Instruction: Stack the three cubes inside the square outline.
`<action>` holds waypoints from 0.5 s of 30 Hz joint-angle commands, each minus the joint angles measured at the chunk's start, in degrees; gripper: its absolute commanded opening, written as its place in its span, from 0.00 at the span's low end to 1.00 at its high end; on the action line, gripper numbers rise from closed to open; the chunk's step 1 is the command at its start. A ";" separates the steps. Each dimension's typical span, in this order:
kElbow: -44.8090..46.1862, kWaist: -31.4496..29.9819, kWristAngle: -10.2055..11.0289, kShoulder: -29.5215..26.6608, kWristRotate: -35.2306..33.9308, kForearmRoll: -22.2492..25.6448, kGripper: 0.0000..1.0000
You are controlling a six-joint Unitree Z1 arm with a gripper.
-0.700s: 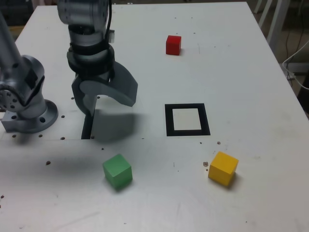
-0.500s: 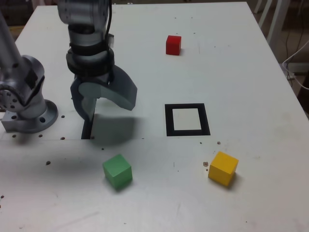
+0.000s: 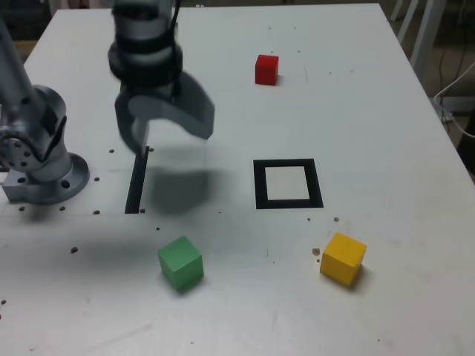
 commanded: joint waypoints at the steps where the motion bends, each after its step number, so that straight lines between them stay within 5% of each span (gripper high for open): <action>1: -1.75 1.99 0.48 1.06 1.60 1.24 0.97; 15: -19.05 20.84 4.46 9.62 18.27 6.75 0.97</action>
